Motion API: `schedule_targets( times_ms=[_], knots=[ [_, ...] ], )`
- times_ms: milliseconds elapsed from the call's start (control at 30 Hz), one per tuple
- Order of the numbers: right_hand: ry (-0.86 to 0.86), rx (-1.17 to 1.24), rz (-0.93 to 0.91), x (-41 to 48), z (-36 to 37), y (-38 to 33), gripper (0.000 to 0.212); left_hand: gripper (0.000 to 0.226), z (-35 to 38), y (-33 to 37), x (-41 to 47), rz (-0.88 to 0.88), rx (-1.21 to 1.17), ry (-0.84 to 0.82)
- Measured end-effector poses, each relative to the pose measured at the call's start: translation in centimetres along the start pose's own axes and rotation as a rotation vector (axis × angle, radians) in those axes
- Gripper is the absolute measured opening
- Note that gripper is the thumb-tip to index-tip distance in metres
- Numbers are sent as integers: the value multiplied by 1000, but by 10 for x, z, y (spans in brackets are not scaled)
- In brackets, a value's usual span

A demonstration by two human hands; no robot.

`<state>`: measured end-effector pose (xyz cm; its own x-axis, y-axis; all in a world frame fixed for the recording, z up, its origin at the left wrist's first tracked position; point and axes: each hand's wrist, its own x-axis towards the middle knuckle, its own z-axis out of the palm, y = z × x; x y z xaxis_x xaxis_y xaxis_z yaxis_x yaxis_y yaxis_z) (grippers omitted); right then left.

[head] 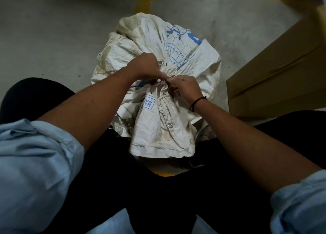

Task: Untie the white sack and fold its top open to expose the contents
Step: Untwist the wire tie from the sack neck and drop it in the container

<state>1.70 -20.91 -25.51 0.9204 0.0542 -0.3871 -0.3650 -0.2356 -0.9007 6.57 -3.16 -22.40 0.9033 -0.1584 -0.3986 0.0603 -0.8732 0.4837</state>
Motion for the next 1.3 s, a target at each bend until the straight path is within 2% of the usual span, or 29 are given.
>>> schedule_targets(
  times_ms=[133,200,400,867,1000,1133,1300],
  knots=[
    [-54,106,57,-2,1,1,8,40,0,-4,1,-10,-92,-20],
    [-72,118,51,-2,0,-1,14,35,1,-6,1,-22,-143,-40],
    [-88,56,60,-2,-3,-6,25,19,3,-13,2,-41,-252,-62],
    [-198,-32,25,6,-9,-7,45,16,5,-17,5,-53,-368,-78],
    [-123,-61,19,4,-6,-11,46,16,4,-15,4,-63,-392,-104],
    [-22,-136,-36,7,-4,-14,30,18,6,-16,4,-73,-437,-113],
    [44,-389,-125,14,-1,-18,27,21,7,-17,5,-84,-458,-110]
  ],
)
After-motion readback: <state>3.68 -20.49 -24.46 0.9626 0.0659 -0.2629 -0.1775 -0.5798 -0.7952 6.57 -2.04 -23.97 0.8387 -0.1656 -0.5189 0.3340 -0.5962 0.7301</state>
